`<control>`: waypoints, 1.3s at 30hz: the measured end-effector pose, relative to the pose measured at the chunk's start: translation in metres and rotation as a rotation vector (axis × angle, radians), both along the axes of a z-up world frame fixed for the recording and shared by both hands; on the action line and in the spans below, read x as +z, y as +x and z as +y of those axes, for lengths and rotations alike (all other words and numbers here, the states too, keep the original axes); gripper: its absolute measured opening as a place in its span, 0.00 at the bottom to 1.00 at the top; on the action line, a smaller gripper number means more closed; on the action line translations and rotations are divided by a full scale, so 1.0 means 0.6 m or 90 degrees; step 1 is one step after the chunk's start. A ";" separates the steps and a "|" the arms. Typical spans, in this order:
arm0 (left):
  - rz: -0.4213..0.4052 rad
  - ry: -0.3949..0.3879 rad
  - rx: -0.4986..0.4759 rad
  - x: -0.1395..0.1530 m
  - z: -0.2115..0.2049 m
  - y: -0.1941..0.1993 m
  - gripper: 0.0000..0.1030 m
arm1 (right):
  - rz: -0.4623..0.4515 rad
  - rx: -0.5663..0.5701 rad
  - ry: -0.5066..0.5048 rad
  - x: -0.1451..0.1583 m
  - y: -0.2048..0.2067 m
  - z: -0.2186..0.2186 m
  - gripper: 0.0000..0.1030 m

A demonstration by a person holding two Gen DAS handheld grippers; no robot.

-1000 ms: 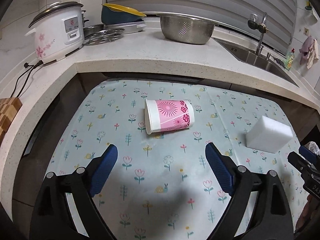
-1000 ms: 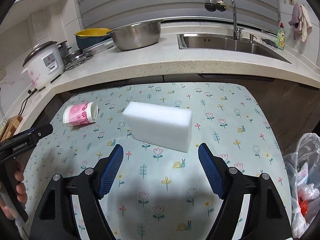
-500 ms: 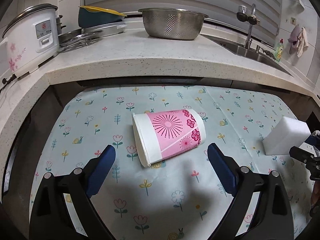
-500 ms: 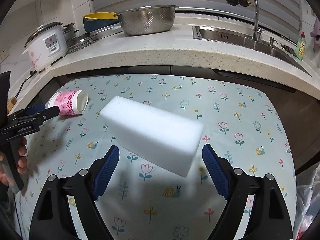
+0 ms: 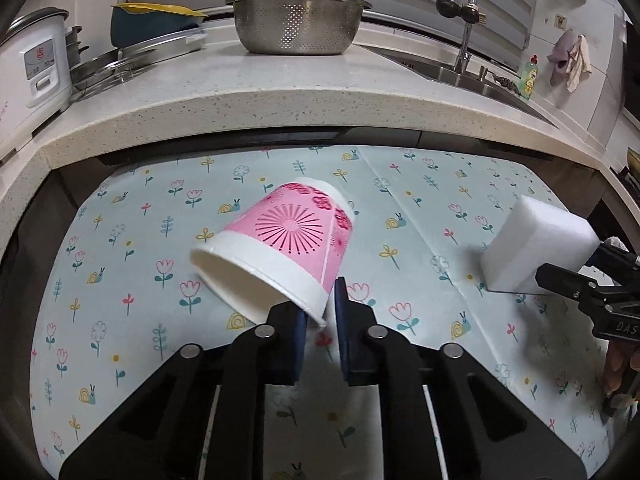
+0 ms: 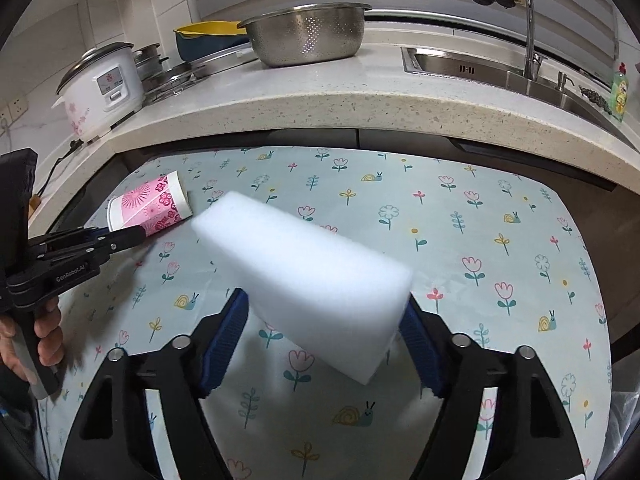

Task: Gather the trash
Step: 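Grasp the pink paper cup with the left tool while the right grasps the white sponge, then carry the pink cup and white sponge over the bin and release both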

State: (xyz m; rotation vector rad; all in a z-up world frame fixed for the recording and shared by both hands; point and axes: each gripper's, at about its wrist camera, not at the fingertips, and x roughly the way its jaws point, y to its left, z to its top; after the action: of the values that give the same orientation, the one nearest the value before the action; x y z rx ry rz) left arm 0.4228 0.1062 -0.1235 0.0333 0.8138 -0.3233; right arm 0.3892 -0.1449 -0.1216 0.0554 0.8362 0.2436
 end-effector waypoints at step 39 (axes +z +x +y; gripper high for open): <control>0.015 -0.091 -0.121 0.164 -0.288 -0.359 0.07 | -0.059 -0.194 0.100 0.130 -0.367 -0.227 0.46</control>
State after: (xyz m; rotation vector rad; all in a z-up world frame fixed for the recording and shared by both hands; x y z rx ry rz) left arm 0.2072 -0.0667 -0.0253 -0.0264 0.8103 -0.5618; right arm 0.1689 -0.2814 -0.0434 0.3135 0.7050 0.0237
